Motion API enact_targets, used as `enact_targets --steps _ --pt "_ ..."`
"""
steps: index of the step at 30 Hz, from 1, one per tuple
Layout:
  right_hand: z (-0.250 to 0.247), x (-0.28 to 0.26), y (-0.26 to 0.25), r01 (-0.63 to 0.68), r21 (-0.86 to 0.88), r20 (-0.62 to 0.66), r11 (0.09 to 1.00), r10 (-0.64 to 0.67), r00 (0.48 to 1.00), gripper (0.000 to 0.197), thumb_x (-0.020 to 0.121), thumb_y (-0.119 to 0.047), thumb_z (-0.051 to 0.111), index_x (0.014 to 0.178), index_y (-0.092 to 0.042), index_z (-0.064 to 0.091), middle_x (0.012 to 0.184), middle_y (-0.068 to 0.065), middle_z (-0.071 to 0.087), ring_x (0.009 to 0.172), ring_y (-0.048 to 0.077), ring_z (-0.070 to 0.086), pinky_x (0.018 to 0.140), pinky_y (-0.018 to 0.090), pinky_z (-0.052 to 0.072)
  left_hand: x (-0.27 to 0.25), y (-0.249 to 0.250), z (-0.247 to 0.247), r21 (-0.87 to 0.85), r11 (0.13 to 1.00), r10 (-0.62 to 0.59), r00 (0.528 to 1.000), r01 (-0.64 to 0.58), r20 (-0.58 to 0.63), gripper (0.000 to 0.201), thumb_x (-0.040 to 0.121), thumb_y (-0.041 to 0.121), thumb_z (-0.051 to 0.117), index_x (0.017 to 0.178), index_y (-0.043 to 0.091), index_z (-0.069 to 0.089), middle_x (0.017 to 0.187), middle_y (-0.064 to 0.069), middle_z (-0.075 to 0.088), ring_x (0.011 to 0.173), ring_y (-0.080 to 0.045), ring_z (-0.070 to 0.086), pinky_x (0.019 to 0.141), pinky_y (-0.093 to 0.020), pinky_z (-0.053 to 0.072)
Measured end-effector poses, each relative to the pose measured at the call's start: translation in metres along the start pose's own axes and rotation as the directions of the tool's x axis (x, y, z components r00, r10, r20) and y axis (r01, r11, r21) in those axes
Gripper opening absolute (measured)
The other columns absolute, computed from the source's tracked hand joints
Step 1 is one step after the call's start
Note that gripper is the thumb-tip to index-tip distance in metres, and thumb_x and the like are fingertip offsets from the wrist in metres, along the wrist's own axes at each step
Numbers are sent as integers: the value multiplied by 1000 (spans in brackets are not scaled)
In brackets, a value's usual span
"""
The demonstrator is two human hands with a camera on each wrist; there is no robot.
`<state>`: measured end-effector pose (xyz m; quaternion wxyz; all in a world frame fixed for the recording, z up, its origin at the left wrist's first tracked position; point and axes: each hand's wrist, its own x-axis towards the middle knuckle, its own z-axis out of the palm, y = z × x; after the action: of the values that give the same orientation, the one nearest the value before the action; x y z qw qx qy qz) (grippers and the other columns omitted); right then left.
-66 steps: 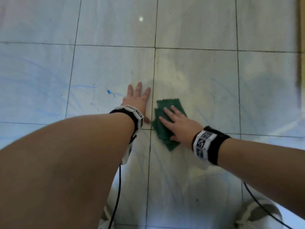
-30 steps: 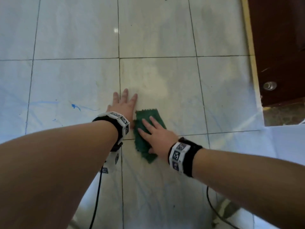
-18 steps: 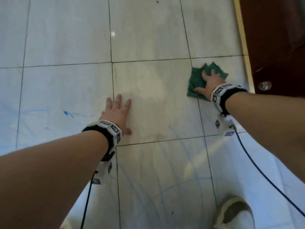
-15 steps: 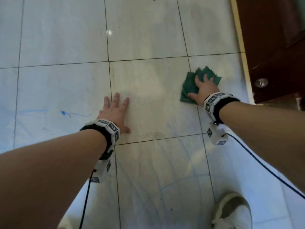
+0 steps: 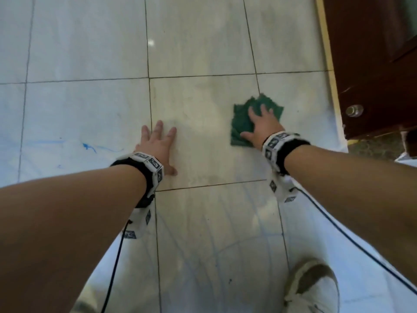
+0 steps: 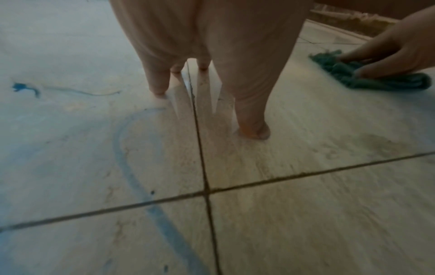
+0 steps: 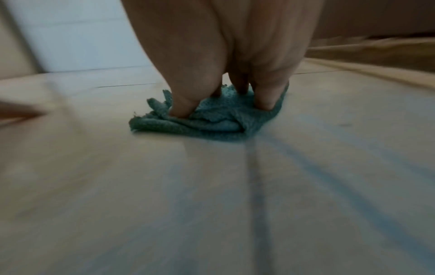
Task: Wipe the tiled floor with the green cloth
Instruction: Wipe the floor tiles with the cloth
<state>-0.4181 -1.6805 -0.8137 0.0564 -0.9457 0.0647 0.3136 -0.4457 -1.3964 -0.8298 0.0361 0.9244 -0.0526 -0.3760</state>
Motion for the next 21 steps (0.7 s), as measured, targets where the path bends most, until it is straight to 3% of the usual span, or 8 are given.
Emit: enact_targets --steps 3,5,9,11,14,17,19,21 --pt "-12 12 46 -225 17 2 974 225 974 88 97 -53 53 160 -19 3 165 18 -4 151 42 2 122 47 12 -1 2 -1 -8 1000 -4 1000 4 13 123 74 41 84 156 34 -9 162 0 -25 149 -36 -18 120 -55 17" --pt "-2 1 42 -246 -28 2 969 246 969 86 98 -52 50 160 -16 2 165 21 -3 150 43 3 121 47 11 -2 3 -1 -16 1000 -4 1000 5 14 123 75 40 84 156 35 -8 162 1 -25 149 -35 -19 120 -55 17" --pt "28 -34 -39 96 -127 60 987 -89 994 90 96 -50 56 160 -16 2 164 22 -6 150 45 -2 122 45 5 -2 4 -1 -15 1000 -4 1000 5 13 122 76 40 83 156 35 -9 162 2 -25 149 -35 -19 120 -55 17" --pt "52 -53 -96 314 -116 150 942 -296 943 91 95 -46 60 160 -23 1 166 12 -13 151 38 -11 122 46 7 -1 3 0 -21 1000 0 1000 0 10 122 76 38 83 156 36 -9 162 1 -24 149 -36 -18 120 -55 17" --pt "63 -53 -138 408 -64 196 911 -390 900 93 93 -42 65 159 -33 0 166 0 -17 152 28 -16 121 46 17 -1 0 2 -26 1000 -1 1000 1 -8 117 79 30 81 157 35 -7 163 0 -23 149 -36 -17 119 -56 19" --pt "25 -13 -110 302 -93 103 949 -293 951 89 95 -45 62 160 -29 3 166 6 -12 153 31 -9 123 44 14 -3 -2 2 -27 1000 12 1000 -12 1 121 76 40 82 156 34 -8 162 0 -23 149 -35 -17 120 -55 17" --pt "-5 17 -63 91 -34 11 995 -91 996 88 95 -49 59 160 -24 4 166 13 -7 152 38 -3 124 46 12 -3 -2 1 -36 999 12 1000 -11 11 123 76 41 83 156 34 -10 162 2 -25 149 -34 -19 120 -55 17" --pt "-20 31 -8 -112 -9 -24 994 111 994 88 96 -52 55 161 -22 4 166 16 -4 151 42 2 123 49 14 -1 -2 0 -40 999 12 1000 -11 20 124 75 40 83 156 34 -11 161 2 -27 148 -34 -21 120 -56 16"
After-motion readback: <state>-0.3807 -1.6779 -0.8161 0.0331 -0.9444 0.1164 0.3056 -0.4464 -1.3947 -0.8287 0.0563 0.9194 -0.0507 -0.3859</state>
